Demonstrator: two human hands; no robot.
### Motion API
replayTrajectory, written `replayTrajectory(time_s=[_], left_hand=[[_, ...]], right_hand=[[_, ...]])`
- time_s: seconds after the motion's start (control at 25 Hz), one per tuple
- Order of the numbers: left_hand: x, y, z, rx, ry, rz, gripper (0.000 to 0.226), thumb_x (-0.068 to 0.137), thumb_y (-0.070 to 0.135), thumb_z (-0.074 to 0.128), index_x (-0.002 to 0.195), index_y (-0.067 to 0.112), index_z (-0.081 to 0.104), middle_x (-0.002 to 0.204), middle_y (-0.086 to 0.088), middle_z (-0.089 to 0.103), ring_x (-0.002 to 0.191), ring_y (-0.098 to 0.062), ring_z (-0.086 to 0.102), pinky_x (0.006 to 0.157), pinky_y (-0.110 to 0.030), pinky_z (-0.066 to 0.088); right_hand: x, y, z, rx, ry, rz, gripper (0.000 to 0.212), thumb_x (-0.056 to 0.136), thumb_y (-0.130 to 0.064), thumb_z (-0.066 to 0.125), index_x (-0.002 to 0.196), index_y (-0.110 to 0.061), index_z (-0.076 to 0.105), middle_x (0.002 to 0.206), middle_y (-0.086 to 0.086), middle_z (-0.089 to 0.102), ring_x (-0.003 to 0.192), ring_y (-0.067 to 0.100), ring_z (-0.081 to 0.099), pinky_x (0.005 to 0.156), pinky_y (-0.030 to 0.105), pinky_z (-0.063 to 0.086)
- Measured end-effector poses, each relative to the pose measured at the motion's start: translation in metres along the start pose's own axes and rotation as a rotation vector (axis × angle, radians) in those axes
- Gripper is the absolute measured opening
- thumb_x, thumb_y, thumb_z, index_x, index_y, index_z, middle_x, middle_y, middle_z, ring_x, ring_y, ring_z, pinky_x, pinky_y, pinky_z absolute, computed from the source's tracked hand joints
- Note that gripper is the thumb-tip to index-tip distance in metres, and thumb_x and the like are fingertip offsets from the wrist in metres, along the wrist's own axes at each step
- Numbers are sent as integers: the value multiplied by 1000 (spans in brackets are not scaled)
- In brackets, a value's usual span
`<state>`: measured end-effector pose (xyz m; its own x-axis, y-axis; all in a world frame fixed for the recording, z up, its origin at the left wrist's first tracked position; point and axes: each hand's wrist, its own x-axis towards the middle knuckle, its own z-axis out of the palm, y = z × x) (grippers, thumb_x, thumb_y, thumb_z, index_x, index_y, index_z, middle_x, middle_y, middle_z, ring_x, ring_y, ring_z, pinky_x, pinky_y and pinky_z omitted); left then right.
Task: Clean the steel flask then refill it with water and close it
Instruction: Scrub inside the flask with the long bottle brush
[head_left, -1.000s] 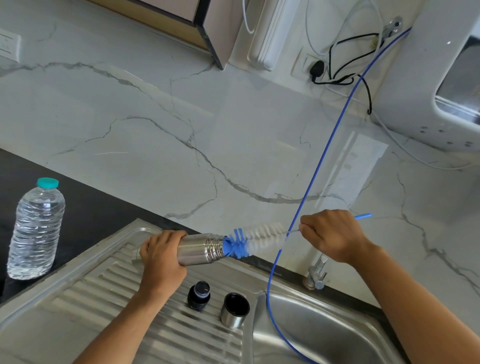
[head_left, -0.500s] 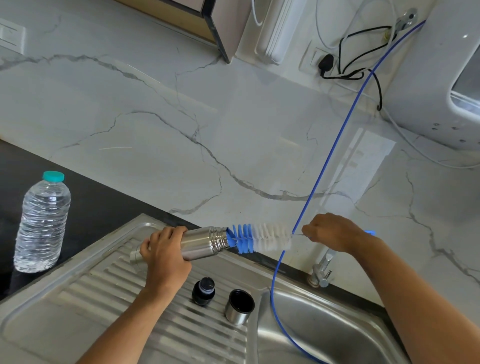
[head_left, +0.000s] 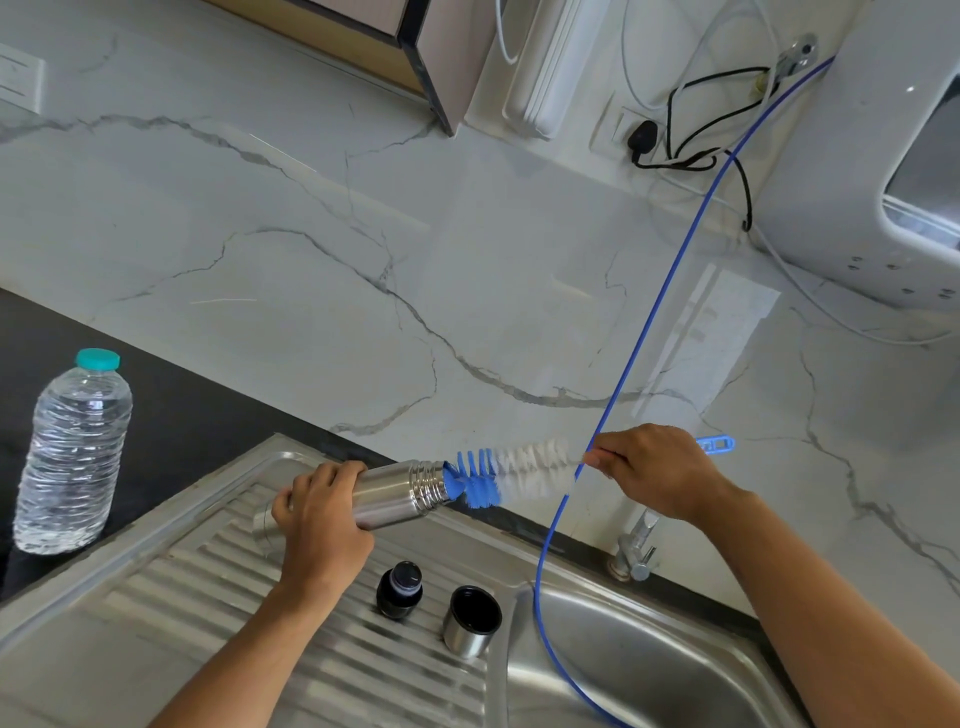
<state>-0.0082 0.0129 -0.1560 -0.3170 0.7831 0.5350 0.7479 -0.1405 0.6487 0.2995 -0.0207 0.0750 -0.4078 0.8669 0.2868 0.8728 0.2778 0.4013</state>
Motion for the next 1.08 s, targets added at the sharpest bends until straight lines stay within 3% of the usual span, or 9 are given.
replayTrajectory(time_s=[0.12, 0.36, 0.44, 0.56, 0.64, 0.72, 0.84, 0.96, 1.08], left_hand=[[1, 1, -1, 6, 7, 8, 75, 53, -10, 76, 121, 21, 64, 109, 2, 63, 105, -25, 54, 98, -49, 36], [1, 1, -2, 8, 11, 11, 75, 54, -9, 77, 121, 20, 64, 109, 1, 63, 105, -27, 55, 99, -50, 36], [2, -1, -3, 2, 14, -12, 74, 54, -8, 77, 121, 20, 64, 109, 0, 63, 106, -27, 54, 98, -50, 35], [1, -3, -2, 2, 10, -36, 75, 55, -7, 77, 122, 21, 64, 109, 1, 62, 107, -26, 53, 98, -49, 34], [0, -2, 0, 0, 1, -29, 75, 54, -7, 77, 122, 21, 63, 108, 2, 62, 107, -26, 53, 98, -48, 34], [1, -1, 1, -12, 0, -37, 75, 55, -7, 76, 122, 22, 63, 107, 2, 62, 107, -25, 52, 99, -47, 33], [1, 0, 0, -18, -14, -27, 74, 56, -7, 75, 123, 23, 62, 108, 3, 61, 108, -24, 51, 99, -47, 33], [1, 1, 0, -23, -18, -2, 74, 55, -9, 76, 121, 21, 63, 109, 2, 61, 107, -25, 52, 99, -47, 34], [1, 0, -1, -13, -24, 13, 74, 54, -9, 77, 121, 21, 64, 109, 2, 62, 105, -25, 54, 100, -48, 35]], right_hand=[[4, 0, -3, 57, -152, 24, 45, 107, -52, 35, 67, -32, 43, 66, -10, 49, 64, 7, 48, 71, 24, 40], [7, 1, -2, 631, -472, 196, 55, 105, -40, 52, 56, -15, 50, 51, -5, 44, 47, 7, 37, 70, 24, 40], [4, -2, 0, 551, -367, 131, 41, 99, -45, 61, 69, -18, 64, 62, -11, 59, 58, 4, 52, 75, 22, 43], [0, -1, 8, 335, -32, -9, 21, 93, -42, 70, 97, -23, 75, 89, -14, 69, 83, 4, 62, 80, 24, 46], [0, -1, 16, 89, 224, -98, 12, 95, -34, 71, 98, -24, 76, 90, -13, 71, 82, 8, 64, 80, 31, 47], [0, -4, 17, 39, 318, -147, 6, 96, -27, 70, 93, -24, 75, 86, -13, 72, 76, 8, 63, 76, 30, 48], [-3, -4, 7, 85, 179, -83, 23, 104, -34, 57, 84, -30, 66, 76, -15, 67, 67, 6, 56, 67, 19, 40], [1, 0, -3, 49, -66, -40, 36, 107, -42, 45, 74, -33, 54, 70, -14, 60, 67, 8, 55, 72, 24, 43], [7, 3, -10, 434, -404, 78, 46, 108, -34, 47, 63, -25, 53, 58, -11, 50, 54, 3, 44, 69, 22, 40]])
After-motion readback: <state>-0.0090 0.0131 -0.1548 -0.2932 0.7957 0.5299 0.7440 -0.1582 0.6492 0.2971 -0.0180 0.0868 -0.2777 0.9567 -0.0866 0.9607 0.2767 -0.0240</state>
